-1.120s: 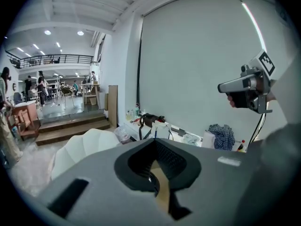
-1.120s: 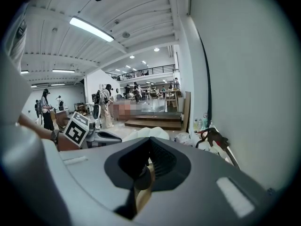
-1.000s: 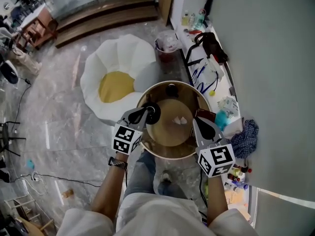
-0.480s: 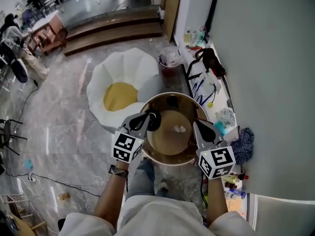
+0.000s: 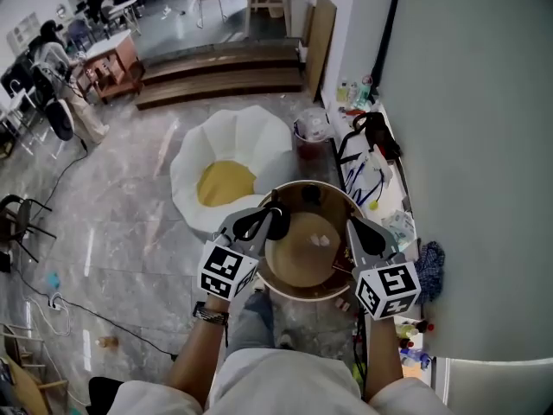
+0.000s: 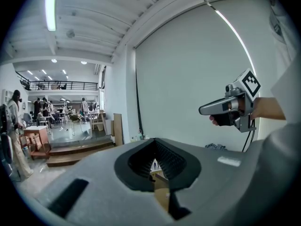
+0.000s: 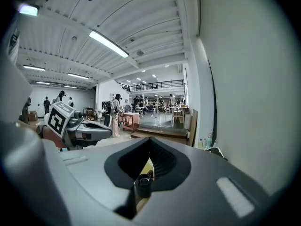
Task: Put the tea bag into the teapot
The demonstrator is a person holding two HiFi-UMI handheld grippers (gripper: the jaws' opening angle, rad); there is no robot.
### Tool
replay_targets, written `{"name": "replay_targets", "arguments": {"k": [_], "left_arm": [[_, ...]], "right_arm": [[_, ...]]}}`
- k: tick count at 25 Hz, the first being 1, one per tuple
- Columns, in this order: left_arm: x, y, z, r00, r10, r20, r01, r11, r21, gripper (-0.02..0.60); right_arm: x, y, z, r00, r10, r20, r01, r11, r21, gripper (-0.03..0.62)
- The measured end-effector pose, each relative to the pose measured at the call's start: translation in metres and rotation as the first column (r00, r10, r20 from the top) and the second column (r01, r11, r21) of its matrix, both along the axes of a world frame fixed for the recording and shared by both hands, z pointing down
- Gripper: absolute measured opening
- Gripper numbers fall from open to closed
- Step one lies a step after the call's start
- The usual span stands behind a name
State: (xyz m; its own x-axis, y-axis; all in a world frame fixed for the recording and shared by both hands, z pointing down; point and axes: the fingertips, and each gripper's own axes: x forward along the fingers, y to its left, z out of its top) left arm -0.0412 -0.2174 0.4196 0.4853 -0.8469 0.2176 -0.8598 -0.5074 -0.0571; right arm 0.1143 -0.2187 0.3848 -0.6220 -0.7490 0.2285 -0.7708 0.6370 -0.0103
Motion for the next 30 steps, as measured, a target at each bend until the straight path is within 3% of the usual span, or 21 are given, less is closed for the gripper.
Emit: {"name": "replay_targets", "arguments": {"k": [14, 24, 30], "left_arm": [[-0.012, 0.089, -0.077, 0.998, -0.058, -0.004, 0.058, 0.993, 0.104, 0.003], [-0.071, 0.121, -0.116, 0.994, -0.106, -0.003, 0.105, 0.980, 0.168, 0.003], [-0.097, 0.142, -0.132, 0.992, -0.115, -0.043, 0.121, 0.975, 0.188, 0.003]], "right_arm": [[-0.032, 0.070, -0.074, 0.990, -0.137, 0.039, 0.132, 0.985, 0.109, 0.005], [-0.089, 0.102, -0.101, 0.984, -0.177, 0.027, 0.171, 0.974, 0.146, 0.006], [-0.114, 0.126, -0.112, 0.985, -0.174, 0.020, 0.168, 0.972, 0.165, 0.005]]}}
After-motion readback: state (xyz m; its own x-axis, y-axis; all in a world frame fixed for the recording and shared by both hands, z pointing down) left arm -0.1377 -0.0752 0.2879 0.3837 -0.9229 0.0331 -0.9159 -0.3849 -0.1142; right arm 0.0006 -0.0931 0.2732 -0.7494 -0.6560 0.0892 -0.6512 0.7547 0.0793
